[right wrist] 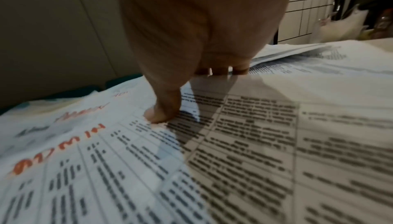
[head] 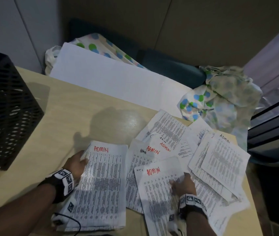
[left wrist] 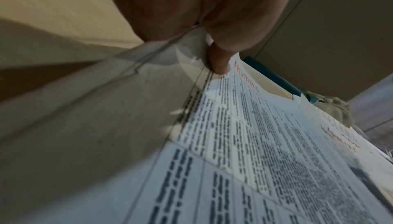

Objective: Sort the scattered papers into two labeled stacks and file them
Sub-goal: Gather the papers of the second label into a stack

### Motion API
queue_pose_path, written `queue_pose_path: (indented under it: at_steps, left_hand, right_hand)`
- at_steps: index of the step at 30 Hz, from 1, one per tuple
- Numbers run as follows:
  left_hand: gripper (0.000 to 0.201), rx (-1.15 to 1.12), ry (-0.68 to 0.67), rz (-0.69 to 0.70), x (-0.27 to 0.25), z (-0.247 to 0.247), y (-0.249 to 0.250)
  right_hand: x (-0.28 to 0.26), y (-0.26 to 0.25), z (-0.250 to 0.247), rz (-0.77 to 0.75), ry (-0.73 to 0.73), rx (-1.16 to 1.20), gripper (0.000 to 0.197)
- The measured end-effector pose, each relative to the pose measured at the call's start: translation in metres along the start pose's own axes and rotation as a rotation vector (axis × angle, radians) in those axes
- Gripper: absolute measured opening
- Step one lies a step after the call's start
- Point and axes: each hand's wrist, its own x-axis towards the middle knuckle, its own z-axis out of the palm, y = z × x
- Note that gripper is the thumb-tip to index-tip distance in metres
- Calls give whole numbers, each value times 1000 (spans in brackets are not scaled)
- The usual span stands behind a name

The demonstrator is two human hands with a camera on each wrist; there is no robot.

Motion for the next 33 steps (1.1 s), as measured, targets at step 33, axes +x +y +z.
queue_pose_path:
  at_steps: [33]
  left_hand:
    - [43,-38,153,-38,-3,-30,4]
  right_hand:
    - [-66,-163,-60,-671,-165,856,15]
